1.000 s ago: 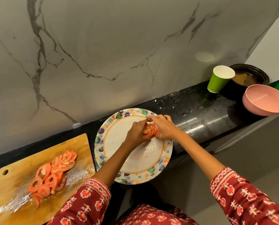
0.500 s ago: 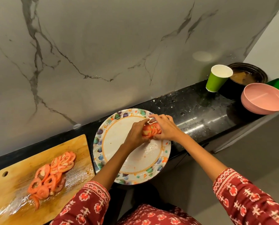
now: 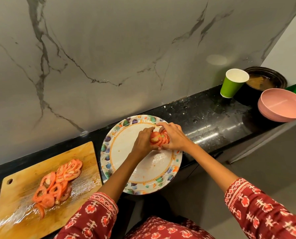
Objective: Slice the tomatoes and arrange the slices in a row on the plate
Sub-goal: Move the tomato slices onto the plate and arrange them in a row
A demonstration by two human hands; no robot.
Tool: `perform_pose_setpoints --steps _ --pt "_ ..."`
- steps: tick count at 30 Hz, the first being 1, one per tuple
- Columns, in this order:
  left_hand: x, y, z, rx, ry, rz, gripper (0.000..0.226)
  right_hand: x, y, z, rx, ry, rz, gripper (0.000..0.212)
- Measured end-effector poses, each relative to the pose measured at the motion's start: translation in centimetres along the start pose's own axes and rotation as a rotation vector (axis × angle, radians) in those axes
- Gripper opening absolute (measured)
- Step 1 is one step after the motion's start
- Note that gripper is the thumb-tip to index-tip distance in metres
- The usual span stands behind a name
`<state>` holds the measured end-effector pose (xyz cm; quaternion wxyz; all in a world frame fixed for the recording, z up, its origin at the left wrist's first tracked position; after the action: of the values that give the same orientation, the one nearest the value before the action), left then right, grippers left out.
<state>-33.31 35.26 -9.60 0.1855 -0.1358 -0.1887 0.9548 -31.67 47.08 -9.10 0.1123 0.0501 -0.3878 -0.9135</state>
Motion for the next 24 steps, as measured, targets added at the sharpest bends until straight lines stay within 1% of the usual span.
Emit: perform_pose_setpoints --steps 3,7,10,14,20,24 --pt "-0.2 0.1 -0.1 0.038 0.006 -0.007 0.081 0.1 0.2 0.1 -0.029 -0.017 0.027 0.080" --pt "-0.2 0.0 -0.1 0.050 -0.022 -0.016 0.077 -0.1 -0.2 0.3 -0.065 0.013 0.034 0.086" --pt "-0.1 -0.3 -0.4 0.070 -0.006 -0.021 0.076 -0.1 -0.5 0.8 -0.039 0.018 0.020 0.084" --pt "0.4 -0.8 -0.5 0.100 0.015 -0.018 0.069 0.2 -0.6 0.9 -0.016 0.046 -0.004 0.086" --pt "0.5 -0.8 -0.3 0.053 0.012 -0.025 0.070 0.0 -0.8 1.0 0.015 0.046 -0.025 0.082" --pt "0.1 -1.0 -0.3 0.043 -0.026 -0.030 0.074 -0.1 -0.8 1.0 0.018 0.030 -0.010 0.086"
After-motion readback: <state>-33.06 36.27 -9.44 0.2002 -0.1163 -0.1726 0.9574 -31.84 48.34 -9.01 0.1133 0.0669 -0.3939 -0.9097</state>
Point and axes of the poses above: each hand's wrist, its own x-axis towards the middle knuckle, its own z-axis out of the back of the hand, y = z × x, the point moved 7 cm from there along x, towards the middle knuckle, and after that the axes turned 11 degrees about x, right-handed, at the moved point
